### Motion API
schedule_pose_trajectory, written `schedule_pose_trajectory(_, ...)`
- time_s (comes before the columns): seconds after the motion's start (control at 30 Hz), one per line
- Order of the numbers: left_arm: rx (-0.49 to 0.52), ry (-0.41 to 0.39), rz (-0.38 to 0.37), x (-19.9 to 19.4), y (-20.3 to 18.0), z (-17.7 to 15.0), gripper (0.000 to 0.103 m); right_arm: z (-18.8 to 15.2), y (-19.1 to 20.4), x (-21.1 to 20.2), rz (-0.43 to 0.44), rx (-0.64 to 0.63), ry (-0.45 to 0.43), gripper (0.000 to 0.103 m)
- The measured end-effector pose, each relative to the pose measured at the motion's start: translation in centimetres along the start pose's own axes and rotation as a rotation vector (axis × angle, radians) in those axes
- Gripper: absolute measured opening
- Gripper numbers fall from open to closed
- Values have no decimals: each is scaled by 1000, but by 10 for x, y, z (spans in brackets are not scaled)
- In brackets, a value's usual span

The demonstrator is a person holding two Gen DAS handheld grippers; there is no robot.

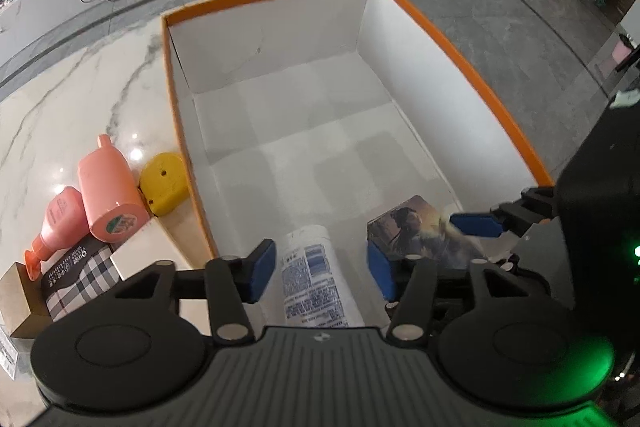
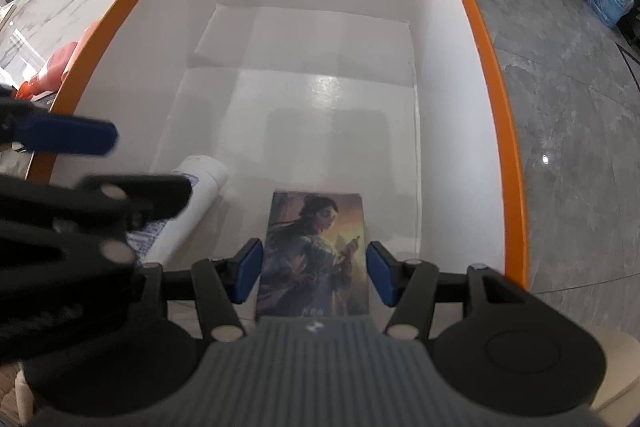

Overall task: Organize rigid objects
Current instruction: 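Lower and release the card with the right gripper while the left releases the deodorant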

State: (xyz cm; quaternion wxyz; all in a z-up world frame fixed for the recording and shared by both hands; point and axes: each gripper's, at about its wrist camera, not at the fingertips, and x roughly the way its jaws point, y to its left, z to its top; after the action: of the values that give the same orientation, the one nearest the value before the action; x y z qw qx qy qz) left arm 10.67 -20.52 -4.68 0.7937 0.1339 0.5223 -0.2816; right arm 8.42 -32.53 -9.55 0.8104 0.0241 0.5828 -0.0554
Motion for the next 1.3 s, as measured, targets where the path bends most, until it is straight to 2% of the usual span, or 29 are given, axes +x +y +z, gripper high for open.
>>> schedule_pose_trajectory(0.1,-25,-47,-5,-12,7,1,65,1,3,1,-16,-10,0,54)
schedule_pose_trajectory(0.2,-77,-94,-7,-26,20,2,59,2,8,3,-25,-16,3,51)
schedule_pose_trajectory(0.4,-169,-166,-10,-51,43,-3,58,2,20,4,-34,-32,-2,53)
schedule_pose_trajectory(0.53,-205,-126,-31,-50,54,-8,57,3,23,6,-60,-27,11,60)
schedule_pose_trajectory(0.67,-215,-81,-54,-43,58,-16,50,5,21,11,-77,-2,45,68)
schedule_pose_trajectory(0.83,-237,-31,-116,-35,61,-24,46,7,16,19,-34,56,102,69)
schedule_pose_trajectory(0.9,-245,-15,-128,-31,62,-25,40,7,17,18,-26,50,94,66)
schedule_pose_trajectory(0.97,-246,-11,-141,-29,60,-29,35,7,21,16,-17,38,83,55)
schedule_pose_trajectory(1.07,-250,-11,-148,-29,60,-29,31,8,30,13,17,26,78,46)
schedule_pose_trajectory(1.17,-263,-8,-153,-28,63,-29,29,11,36,11,53,22,74,44)
schedule_pose_trajectory(1.3,-274,-7,-158,-28,65,-29,28,12,42,6,-2,11,45,44)
